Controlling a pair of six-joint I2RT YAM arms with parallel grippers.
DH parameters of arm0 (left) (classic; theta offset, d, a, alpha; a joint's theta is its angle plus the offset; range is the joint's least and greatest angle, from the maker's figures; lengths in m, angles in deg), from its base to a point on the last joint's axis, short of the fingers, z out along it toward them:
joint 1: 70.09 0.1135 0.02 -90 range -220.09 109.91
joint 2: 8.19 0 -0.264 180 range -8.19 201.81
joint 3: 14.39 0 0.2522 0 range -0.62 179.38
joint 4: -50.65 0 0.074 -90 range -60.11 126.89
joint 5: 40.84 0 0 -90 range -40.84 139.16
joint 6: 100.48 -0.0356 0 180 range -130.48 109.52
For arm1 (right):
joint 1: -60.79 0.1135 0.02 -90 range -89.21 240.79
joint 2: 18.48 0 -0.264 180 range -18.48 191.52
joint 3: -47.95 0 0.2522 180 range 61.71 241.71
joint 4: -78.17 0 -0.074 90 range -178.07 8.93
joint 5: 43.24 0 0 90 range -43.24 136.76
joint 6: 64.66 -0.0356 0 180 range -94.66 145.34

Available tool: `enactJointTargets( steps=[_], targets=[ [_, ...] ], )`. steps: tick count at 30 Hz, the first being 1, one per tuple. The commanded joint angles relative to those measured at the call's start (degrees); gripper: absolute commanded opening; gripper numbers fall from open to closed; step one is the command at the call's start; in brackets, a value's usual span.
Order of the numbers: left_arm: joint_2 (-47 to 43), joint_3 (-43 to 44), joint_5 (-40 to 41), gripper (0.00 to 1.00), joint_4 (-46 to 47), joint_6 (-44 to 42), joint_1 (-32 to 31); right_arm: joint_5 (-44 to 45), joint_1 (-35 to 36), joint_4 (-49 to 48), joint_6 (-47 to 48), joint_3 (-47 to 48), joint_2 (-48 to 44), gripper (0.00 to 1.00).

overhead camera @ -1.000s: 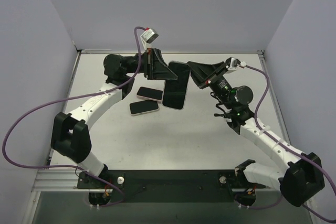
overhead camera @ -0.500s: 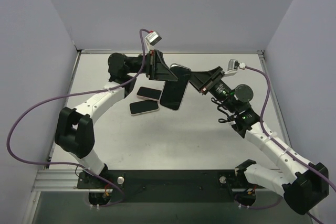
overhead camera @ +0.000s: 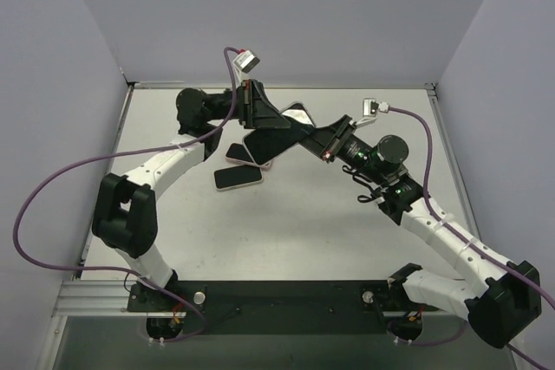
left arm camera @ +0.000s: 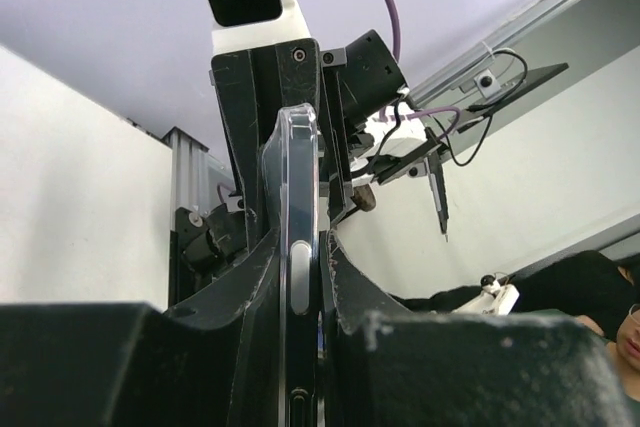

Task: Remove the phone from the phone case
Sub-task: Remove the phone case from the phone.

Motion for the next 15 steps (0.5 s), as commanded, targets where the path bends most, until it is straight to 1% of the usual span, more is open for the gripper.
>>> enactJointTargets(
  steps=[1,5,6,8,9,10,11,12,13,14,15],
  targets=[
    [-1.65,1.89,24.9,0.0,10.08,-1.15,-2.78,-12.47,3.7,19.28,0.2,-6.49,6.25,0.0],
    [-2.18,-4.42,24.1,0.0,5.77,-6.76,-2.78,-7.73,-1.48,20.33,-1.73,-8.69,2.65,0.0],
    [-2.27,-5.49,24.02,0.0,4.72,-8.0,-2.78,-6.24,-4.18,21.37,-1.82,-8.96,1.86,0.0],
    [-1.83,-8.73,24.1,0.0,2.61,-10.37,-2.87,-5.09,-6.48,24.27,-0.86,-8.0,-0.07,0.0],
    [-1.57,-9.62,24.02,0.0,1.99,-10.99,-2.96,-4.21,-7.71,28.72,1.4,-7.12,-0.51,0.0],
    [-0.7,-10.59,24.1,0.06,1.64,-11.43,-3.04,-2.72,-8.25,30.68,2.56,-6.24,-1.04,0.0],
    [-0.25,-11.47,24.1,0.14,1.63,-12.14,-3.13,-1.93,-8.34,32.7,3.61,-3.97,-1.13,0.0],
    [0.27,-13.05,24.1,0.21,1.37,-12.32,-3.22,-1.22,-8.6,36.73,6.06,-2.9,-1.22,0.0],
    [1.24,-13.84,24.36,0.3,1.37,-12.58,-3.22,-0.17,-8.78,38.16,6.87,-1.76,-0.79,0.0],
    [1.94,-14.29,24.37,0.48,1.54,-12.67,-3.31,0.19,-8.78,41.22,7.66,-0.45,-0.7,0.0],
    [2.65,-15.34,24.28,0.55,1.28,-12.84,-3.31,0.37,-8.87,42.21,8.71,0.09,-0.52,0.0]
  ],
)
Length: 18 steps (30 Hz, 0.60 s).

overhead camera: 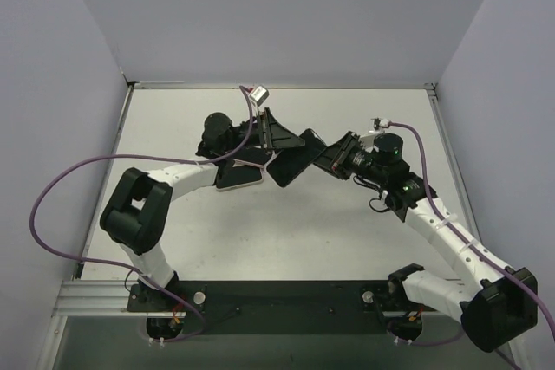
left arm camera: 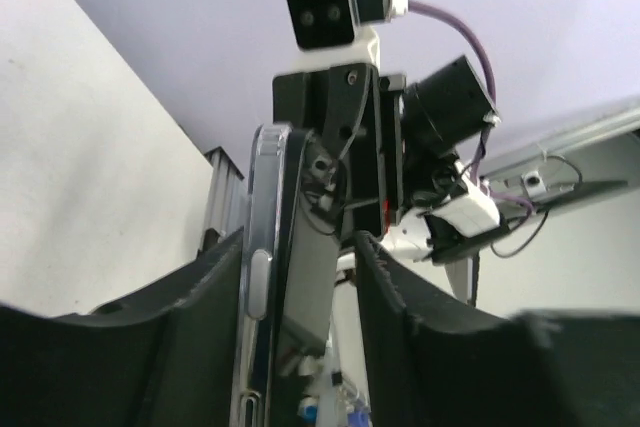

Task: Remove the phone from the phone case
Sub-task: Remove the phone case from the phone.

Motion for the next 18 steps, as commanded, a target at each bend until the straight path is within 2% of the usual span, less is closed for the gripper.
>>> enactJointTargets(
  steps=[1,2,5,9,11,12,14,15,16,18],
  targets=[
    [1.36,-0.68,10.92,0.64,6.0,-2.53,0.67,3.43,-0.67,21.71,8.35,2.48,1.38,0.0],
    [2.06,-1.12,10.93,0.76,5.92,-2.79,0.67,3.34,-0.76,22.85,8.61,2.57,1.56,0.0],
    [4.18,-2.79,11.1,0.84,4.86,-3.76,0.76,3.08,-1.38,23.83,9.23,1.6,1.3,0.0],
    [5.76,-3.93,11.36,0.9,1.19,-7.09,0.67,2.46,-2.87,24.79,9.41,-0.42,1.03,0.0],
    [5.07,-4.2,12.24,0.91,-6.89,-12.62,0.58,2.46,-4.36,28.55,11.76,0.28,1.73,0.0],
    [3.49,-4.11,14.33,0.91,-14.57,-14.9,0.58,2.72,-4.8,29.88,12.74,0.8,2.26,0.0],
    [1.82,-1.67,17.41,0.91,-24.27,-23.77,-1.08,3.77,-5.33,33.04,15.19,2.12,3.49,0.0],
    [0.07,-0.17,21.61,0.91,-35.54,-27.19,-2.31,5.08,-5.51,34.19,15.99,2.65,4.19,0.0],
    [-0.47,1.93,24.52,0.91,-41.57,-34.01,-3.62,5.1,-5.68,35.24,16.52,3.79,6.28,0.0],
    [-1.18,6.51,32.58,0.9,-53.78,-38.63,-8.54,5.45,-6.03,37.36,17.58,4.5,8.49,0.0]
  ],
)
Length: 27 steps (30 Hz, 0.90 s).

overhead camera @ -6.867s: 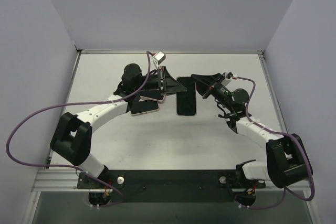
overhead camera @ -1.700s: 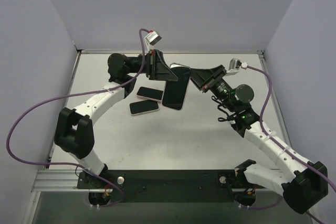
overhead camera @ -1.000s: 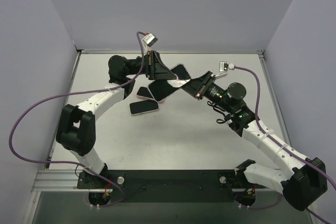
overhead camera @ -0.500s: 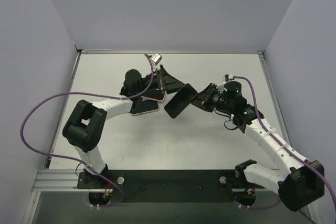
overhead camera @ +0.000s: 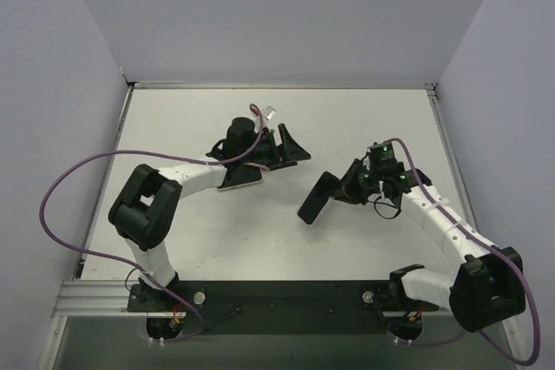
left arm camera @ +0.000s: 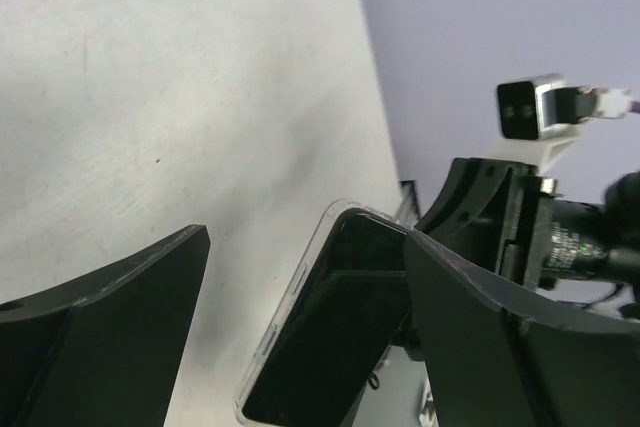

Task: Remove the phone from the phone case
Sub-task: Remove the phone case from the phone.

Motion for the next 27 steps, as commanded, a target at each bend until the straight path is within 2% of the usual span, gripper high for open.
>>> enactJointTargets(
  steps=[1,3,9,12,16,21,27],
  targets=[
    [-5.22,9.6,16.84,0.88,-30.36,-20.13,-8.33,0.92,-0.7,5.95,3.92,4.67,5.74,0.0],
    [-6.01,10.22,23.42,0.88,-35.2,-21.29,-12.38,1.54,-0.79,8.33,3.66,5.99,8.56,0.0],
    [-8.65,9.79,34.51,0.86,-38.3,-23.4,-20.19,3.3,-0.79,11.67,3.83,8.1,14.28,0.0],
    [-8.13,9.96,38.12,0.89,-39.78,-26.04,-23.19,2.68,-0.62,13.07,4.01,8.98,17.7,0.0],
    [-6.46,10.05,39.1,0.89,-40.5,-27.27,-25.91,4.08,-0.44,16.05,2.96,10.91,20.08,0.0],
    [-5.49,9.52,45.86,0.81,-40.76,-27.62,-29.53,7.07,-0.09,25.55,3.04,16.01,25.79,0.0],
    [-2.95,11.98,48.42,0.77,-42.34,-29.64,-31.11,7.34,-0.09,26.7,2.52,16.37,26.59,0.0]
  ],
)
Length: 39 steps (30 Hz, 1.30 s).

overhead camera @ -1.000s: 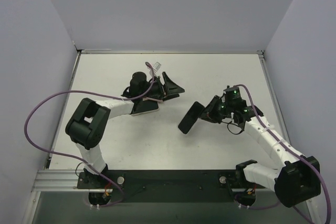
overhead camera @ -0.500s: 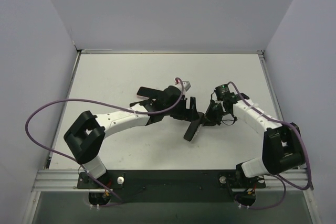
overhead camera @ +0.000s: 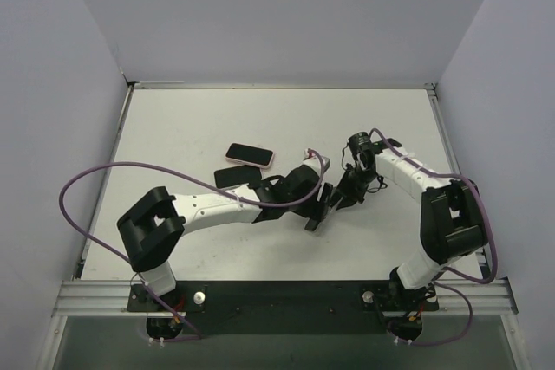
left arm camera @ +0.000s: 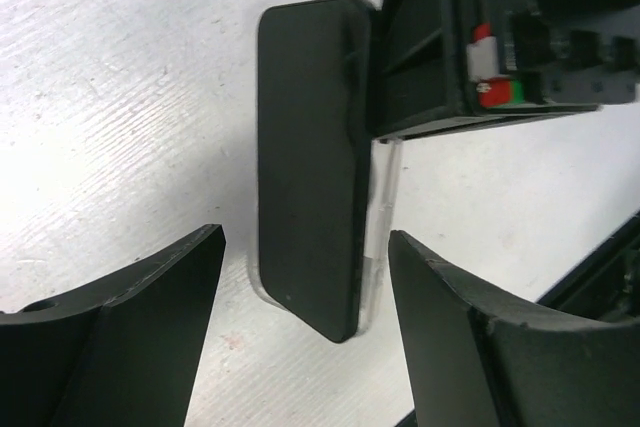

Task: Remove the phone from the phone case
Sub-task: Remove the phone case from the phone.

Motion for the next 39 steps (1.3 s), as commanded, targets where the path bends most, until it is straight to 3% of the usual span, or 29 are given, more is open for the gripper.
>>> enactJointTargets(
  steps=[1,15,18,19,21,23,25,30,33,35,39],
  targets=[
    [2.35,3.72,4.73,0.76,-1.78,-2.67,-0.58,1.31,0.26,6.74,-0.65,1.07,-0.1,0.0],
    [7.01,6.09,7.19,0.71,-3.27,-4.87,-2.33,0.17,0.26,6.48,-0.74,0.89,0.52,0.0],
    [7.97,7.06,9.3,0.61,-4.67,-5.48,-2.86,-0.01,0.18,6.48,-0.83,0.98,0.52,0.0],
    [8.41,7.32,9.82,0.52,-5.2,-5.75,-3.04,-0.1,0.26,6.48,-0.83,0.98,0.43,0.0],
    [9.55,8.64,11.14,0.43,-6.25,-6.89,-3.39,-0.18,0.17,6.48,-0.92,0.98,0.43,0.0],
    [10.17,9.87,11.67,0.15,-7.13,-7.51,-3.74,-0.18,0.17,6.57,-0.83,0.98,0.35,0.0],
    [10.26,10.84,11.85,0.0,-8.19,-7.68,-3.66,-0.01,-0.35,6.57,-0.39,0.98,0.34,0.0],
    [5.88,14.52,12.99,0.0,-13.72,-8.04,-2.34,2.09,-1.49,6.92,3.12,3.08,-1.41,0.0],
    [0.52,14.97,10.89,0.0,-15.14,-6.73,1.86,7.71,-1.58,8.23,7.16,6.68,-2.99,0.0],
    [-4.47,13.05,5.28,0.0,-12.96,-4.54,5.81,12.44,-2.11,8.33,9.88,8.44,-3.43,0.0],
    [-11.52,7.51,-4.31,0.0,-8.46,-0.31,21.16,14.49,-5.62,5.62,14.28,11.96,-2.38,0.0]
  ],
)
